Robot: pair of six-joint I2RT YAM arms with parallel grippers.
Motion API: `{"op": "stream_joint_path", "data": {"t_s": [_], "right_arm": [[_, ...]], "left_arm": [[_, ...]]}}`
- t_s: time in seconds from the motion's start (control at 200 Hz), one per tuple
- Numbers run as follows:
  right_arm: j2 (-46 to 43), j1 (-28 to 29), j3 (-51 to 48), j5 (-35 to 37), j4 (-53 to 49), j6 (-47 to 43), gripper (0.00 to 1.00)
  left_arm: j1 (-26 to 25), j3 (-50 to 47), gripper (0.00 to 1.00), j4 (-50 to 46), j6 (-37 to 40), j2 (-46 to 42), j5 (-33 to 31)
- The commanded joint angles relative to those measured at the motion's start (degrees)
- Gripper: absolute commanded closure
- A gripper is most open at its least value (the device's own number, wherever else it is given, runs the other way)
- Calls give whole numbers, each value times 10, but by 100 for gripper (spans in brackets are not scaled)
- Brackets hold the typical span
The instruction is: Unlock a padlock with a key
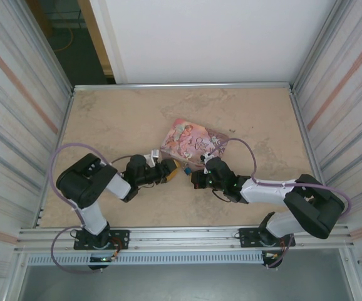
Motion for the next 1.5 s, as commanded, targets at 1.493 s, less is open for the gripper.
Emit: {"op": "stream_joint_path", "data": {"t_s": [1.493], "right_arm": [[-20,2,20,-20,-4,26,100]], "left_arm": [[-53,51,79,142,-56,106,-23]]}}
